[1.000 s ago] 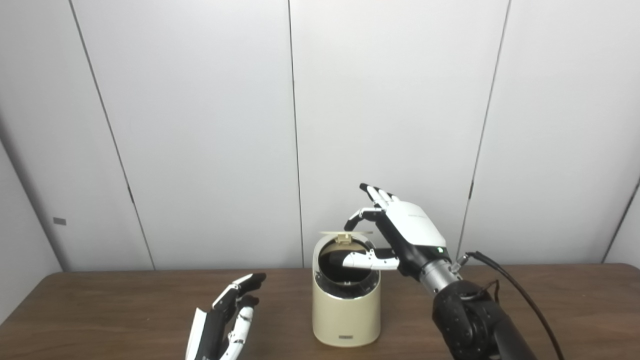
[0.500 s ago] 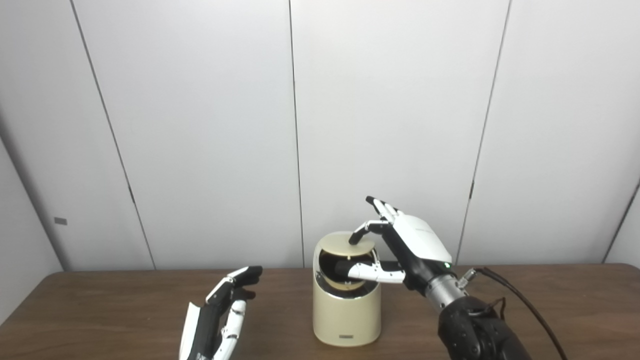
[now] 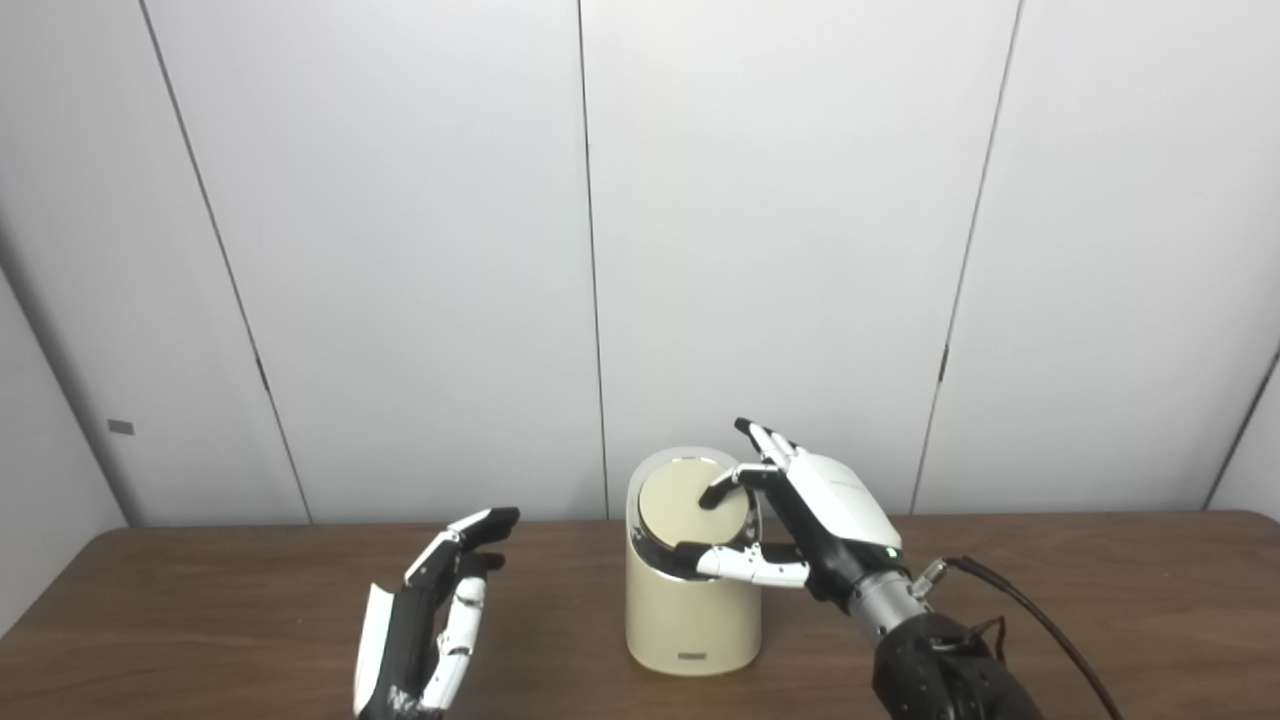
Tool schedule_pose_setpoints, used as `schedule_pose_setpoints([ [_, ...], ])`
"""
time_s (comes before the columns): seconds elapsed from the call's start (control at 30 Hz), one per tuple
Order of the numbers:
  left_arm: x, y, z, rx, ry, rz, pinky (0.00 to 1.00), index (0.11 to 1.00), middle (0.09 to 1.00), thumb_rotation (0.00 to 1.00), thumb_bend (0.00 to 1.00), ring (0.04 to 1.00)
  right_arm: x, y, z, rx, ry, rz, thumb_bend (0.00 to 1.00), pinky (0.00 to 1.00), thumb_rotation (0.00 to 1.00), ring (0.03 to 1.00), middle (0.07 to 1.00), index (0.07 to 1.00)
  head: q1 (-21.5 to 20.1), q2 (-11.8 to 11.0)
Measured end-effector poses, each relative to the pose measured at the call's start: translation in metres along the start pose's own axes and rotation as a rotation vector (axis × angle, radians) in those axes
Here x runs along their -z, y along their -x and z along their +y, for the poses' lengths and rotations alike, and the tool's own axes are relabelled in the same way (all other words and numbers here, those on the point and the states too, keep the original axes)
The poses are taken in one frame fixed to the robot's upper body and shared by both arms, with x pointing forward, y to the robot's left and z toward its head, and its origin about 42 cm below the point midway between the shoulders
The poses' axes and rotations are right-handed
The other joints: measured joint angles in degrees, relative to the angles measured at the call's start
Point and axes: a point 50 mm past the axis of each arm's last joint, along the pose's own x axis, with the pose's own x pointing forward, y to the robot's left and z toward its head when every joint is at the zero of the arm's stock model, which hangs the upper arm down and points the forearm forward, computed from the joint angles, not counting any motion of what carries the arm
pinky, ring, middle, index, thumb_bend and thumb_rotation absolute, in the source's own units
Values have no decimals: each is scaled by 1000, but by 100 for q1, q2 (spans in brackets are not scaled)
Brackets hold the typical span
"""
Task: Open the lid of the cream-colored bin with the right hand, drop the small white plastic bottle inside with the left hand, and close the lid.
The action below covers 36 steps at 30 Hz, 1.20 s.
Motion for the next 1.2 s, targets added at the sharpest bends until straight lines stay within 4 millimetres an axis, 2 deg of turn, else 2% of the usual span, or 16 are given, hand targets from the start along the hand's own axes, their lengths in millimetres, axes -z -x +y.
schedule_pose_setpoints([
  [0.27,-10,-3,2,-10,3,-26,686,753,774,900,172,772,5,6,10,6,-6,16,890,1000,898,1000,1000,659,26,70],
  [0.7,-11,-3,3,-10,1,-29,705,755,775,902,188,779,10,7,22,41,-4,22,954,1000,998,1000,1000,684,44,62],
  [0.87,-11,-3,3,-11,0,-29,695,752,772,912,185,774,10,7,23,46,-1,21,968,1000,1000,1000,1000,683,35,62],
  [0.97,-10,-3,3,-13,-1,-29,702,754,774,908,186,778,10,8,23,49,-7,21,940,1000,974,1000,1000,698,35,53],
  [1.07,-10,-3,3,-13,-1,-29,697,755,775,909,183,777,11,15,22,53,-45,18,898,1000,945,1000,1000,780,-9,27],
  [1.2,-9,-3,4,-14,-3,-23,699,755,776,914,177,779,16,26,25,48,-105,10,884,972,934,1000,1000,965,-26,-35],
])
